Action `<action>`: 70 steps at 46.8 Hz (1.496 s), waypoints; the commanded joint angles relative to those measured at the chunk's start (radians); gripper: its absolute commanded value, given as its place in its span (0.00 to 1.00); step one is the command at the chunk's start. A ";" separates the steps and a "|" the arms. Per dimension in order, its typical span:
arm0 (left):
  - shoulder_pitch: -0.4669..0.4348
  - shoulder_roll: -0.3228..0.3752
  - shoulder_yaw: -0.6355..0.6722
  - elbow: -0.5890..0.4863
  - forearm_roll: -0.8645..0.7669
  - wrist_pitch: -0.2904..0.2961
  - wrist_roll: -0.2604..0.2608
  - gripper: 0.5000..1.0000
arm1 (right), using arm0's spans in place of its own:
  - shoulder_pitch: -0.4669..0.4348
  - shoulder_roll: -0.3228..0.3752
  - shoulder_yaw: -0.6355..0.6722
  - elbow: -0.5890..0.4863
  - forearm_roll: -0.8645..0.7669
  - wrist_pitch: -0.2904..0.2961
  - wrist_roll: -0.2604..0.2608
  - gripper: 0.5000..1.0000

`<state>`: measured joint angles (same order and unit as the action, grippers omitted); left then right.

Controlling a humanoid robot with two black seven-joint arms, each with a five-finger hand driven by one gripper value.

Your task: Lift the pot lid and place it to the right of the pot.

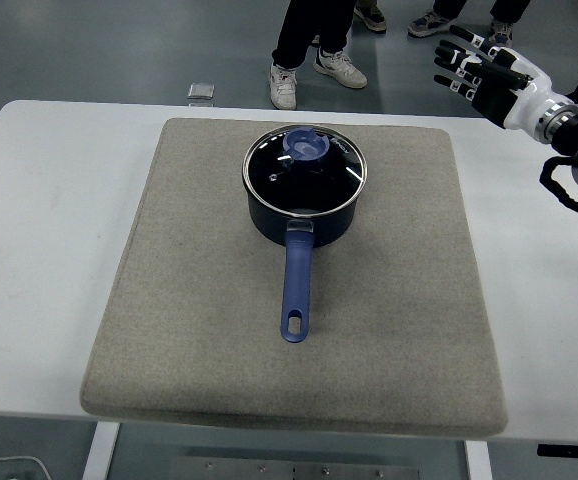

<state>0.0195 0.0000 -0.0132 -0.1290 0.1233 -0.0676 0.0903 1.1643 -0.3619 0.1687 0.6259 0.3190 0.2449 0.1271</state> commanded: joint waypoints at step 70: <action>-0.006 0.000 -0.001 0.016 -0.001 0.009 0.000 1.00 | 0.075 -0.009 -0.020 0.021 -0.460 0.066 0.011 0.85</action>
<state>0.0139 0.0000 -0.0130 -0.1134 0.1227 -0.0583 0.0905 1.2144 -0.3707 0.1523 0.6398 -0.1146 0.3110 0.1382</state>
